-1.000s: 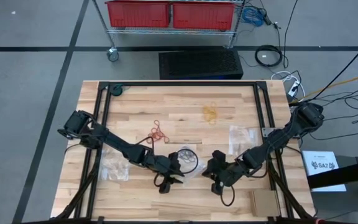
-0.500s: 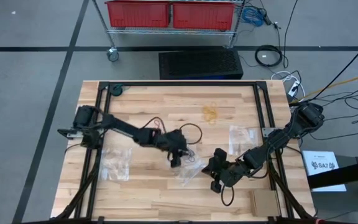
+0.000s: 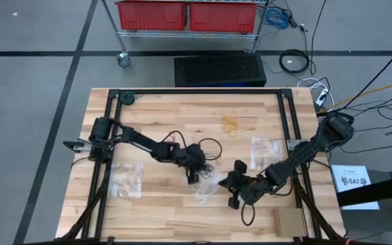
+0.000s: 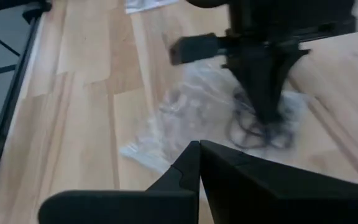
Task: Sort rubber bands
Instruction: Close the top right transparent zip bag
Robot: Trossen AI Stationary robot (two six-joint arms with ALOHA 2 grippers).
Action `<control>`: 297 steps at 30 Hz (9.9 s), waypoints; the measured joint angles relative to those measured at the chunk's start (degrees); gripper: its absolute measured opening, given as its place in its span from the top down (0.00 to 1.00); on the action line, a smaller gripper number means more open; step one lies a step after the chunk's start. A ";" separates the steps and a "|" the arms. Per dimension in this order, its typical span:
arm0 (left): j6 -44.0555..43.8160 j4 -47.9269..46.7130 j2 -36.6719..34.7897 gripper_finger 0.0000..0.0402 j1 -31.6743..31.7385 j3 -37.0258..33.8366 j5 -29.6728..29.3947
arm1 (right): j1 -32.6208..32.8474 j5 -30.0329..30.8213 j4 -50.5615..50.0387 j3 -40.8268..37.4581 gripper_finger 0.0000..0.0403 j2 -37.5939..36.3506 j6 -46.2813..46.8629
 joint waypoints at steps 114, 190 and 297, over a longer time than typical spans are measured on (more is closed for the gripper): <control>-10.26 38.27 -30.89 0.99 -0.21 -36.52 6.63 | -35.80 -37.18 5.30 -6.19 0.61 1.87 -9.30; -7.51 37.72 -30.82 0.89 8.88 -34.11 13.15 | -24.36 -8.85 -20.36 27.52 1.00 11.26 -32.05; 6.65 35.63 -30.78 1.00 10.39 -34.08 8.68 | -36.71 -36.28 -31.88 27.58 0.98 11.79 -27.34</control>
